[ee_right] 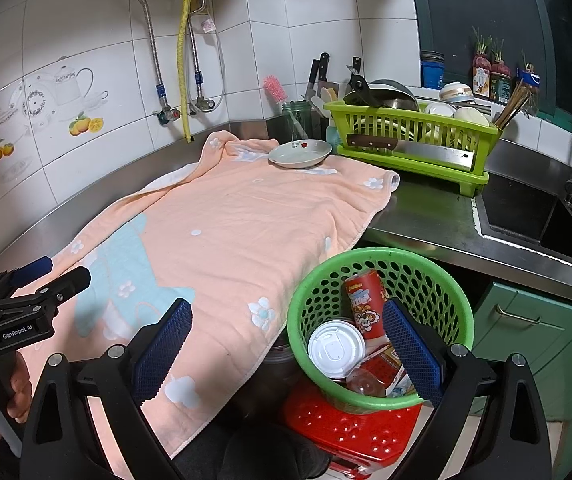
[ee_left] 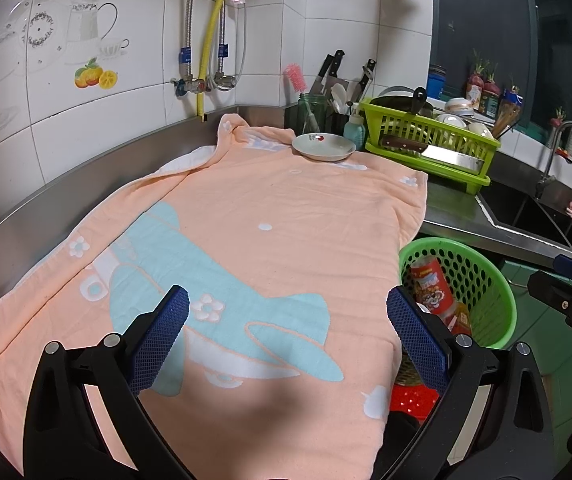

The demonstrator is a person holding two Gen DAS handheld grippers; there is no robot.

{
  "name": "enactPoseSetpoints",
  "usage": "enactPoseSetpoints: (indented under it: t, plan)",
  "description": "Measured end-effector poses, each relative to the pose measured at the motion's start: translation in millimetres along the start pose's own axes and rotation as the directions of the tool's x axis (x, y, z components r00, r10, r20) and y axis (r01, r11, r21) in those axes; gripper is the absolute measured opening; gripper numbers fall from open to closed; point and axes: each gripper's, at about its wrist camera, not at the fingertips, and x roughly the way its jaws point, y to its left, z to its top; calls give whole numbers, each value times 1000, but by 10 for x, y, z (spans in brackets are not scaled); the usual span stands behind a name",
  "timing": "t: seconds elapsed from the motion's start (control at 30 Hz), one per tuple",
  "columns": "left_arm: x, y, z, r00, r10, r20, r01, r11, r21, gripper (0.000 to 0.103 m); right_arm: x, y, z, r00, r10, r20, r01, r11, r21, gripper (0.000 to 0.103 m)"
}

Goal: Collect trash

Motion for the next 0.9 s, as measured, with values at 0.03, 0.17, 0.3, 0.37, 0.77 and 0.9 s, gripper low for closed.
enactPoseSetpoints:
  t: [0.03, 0.17, 0.3, 0.37, 0.77, 0.9]
  plan:
    - [0, 2, 3, 1000, 0, 0, 0, 1000, -1, 98, 3, 5, -1, 1000, 0, 0, 0, 1000, 0, 93]
    - [1, -10, -6, 1000, -1, -2, 1, 1000, -1, 98, 8, 7, 1, 1000, 1, -1, -1, 1000, -1, 93]
    - [1, -13, -17, 1000, 0, 1, 0, 1000, 0, 98, 11, 20, -7, 1000, 1, -2, -1, 1000, 0, 93]
    - [-3, -10, -17, 1000, -2, 4, 2, 1000, -2, 98, 18, 34, -10, 1000, 1, -1, -1, 1000, -1, 93]
    - [0, 31, -33, 1000, 26, 6, -26, 1000, 3, 98, 26, 66, -5, 1000, 6, -4, -6, 1000, -2, 93]
    - [-19, 78, -42, 999, 32, 3, -32, 999, -5, 98, 54, 118, 6, 1000, 11, -9, -11, 1000, -8, 93]
